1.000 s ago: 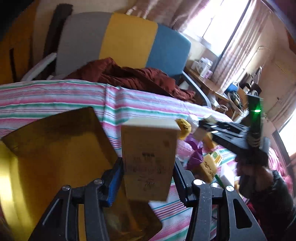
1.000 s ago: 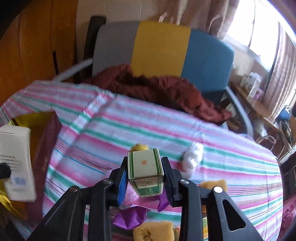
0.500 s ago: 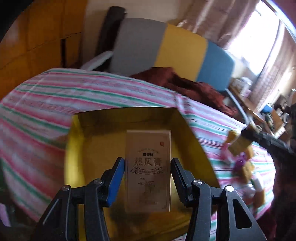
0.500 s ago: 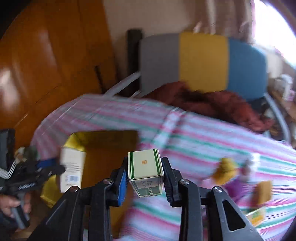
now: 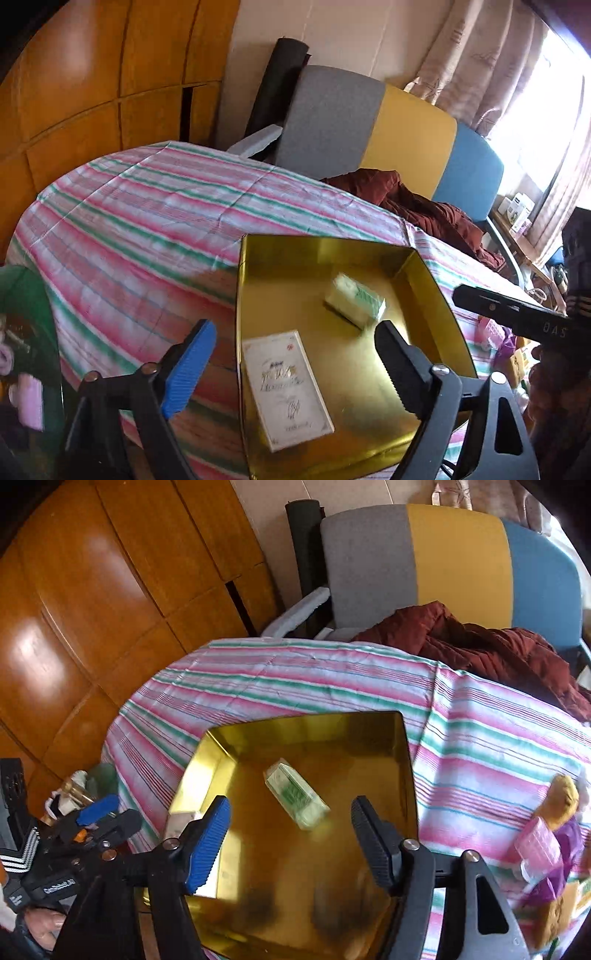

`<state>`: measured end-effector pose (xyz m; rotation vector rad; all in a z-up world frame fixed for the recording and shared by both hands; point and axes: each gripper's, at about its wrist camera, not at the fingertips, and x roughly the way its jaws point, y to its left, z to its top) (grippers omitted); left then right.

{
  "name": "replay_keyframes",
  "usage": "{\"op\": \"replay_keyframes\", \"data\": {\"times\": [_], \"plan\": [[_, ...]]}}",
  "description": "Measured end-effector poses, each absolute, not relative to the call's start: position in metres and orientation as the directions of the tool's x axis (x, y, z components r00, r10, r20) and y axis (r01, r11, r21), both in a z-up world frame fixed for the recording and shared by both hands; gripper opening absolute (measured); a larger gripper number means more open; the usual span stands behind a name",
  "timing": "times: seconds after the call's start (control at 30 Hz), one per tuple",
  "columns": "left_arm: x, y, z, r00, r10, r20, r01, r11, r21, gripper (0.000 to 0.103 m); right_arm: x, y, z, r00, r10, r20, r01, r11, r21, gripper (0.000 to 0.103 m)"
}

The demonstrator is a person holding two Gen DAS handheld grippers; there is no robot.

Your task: Organize objects

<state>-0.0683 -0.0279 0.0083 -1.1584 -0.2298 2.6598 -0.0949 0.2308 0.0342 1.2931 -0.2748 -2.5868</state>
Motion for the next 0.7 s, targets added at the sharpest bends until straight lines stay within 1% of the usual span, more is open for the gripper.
{"op": "replay_keyframes", "data": {"times": [0.1,0.17,0.23,0.27,0.33,0.43,0.53,0.6,0.7], "plan": [[-0.058,-0.032,0.003,-0.668,0.236,-0.705,-0.106,-0.969,-0.224,0.089,-0.079,0.227,0.027,-0.592,-0.250,-0.766,0.113,-0.967,0.228,0.076],[-0.053,-0.033,0.000,-0.666,0.229,-0.710,-0.089,-0.969,-0.229,0.089,-0.069,0.223,0.024,-0.603,-0.212,-0.769,0.109,-0.977,0.183,0.076],[-0.048,-0.030,-0.002,-0.670,0.206,-0.714,-0.078,-0.975,-0.208,0.089,-0.056,0.216,0.020,-0.625,-0.169,-0.762,0.109,-0.986,0.130,0.077],[-0.045,-0.029,-0.001,-0.675,0.191,-0.713,-0.076,-0.979,-0.190,0.089,-0.048,0.212,0.018,-0.643,-0.139,-0.753,0.106,-0.990,0.092,0.077],[-0.039,-0.026,0.001,-0.691,0.174,-0.702,-0.078,-0.983,-0.167,0.095,-0.034,0.204,0.018,-0.687,-0.070,-0.723,0.097,-0.995,0.005,0.077],[-0.030,-0.024,0.007,-0.729,0.151,-0.668,-0.079,-0.987,-0.137,0.098,-0.019,0.196,0.021,-0.743,-0.013,-0.669,0.083,-0.994,-0.072,0.077],[-0.022,-0.019,0.016,-0.765,0.126,-0.632,-0.085,-0.992,-0.095,0.102,-0.009,0.196,0.027,-0.776,-0.008,-0.631,0.071,-0.995,-0.074,0.077],[-0.018,-0.017,0.019,-0.777,0.119,-0.618,-0.086,-0.993,-0.083,0.103,-0.008,0.200,0.029,-0.782,-0.003,-0.623,0.051,-0.997,-0.059,0.077],[-0.015,-0.013,0.021,-0.786,0.093,-0.611,-0.077,-0.996,-0.052,0.103,-0.011,0.204,0.021,-0.746,0.001,-0.666,0.019,-1.000,-0.022,0.077]]}}
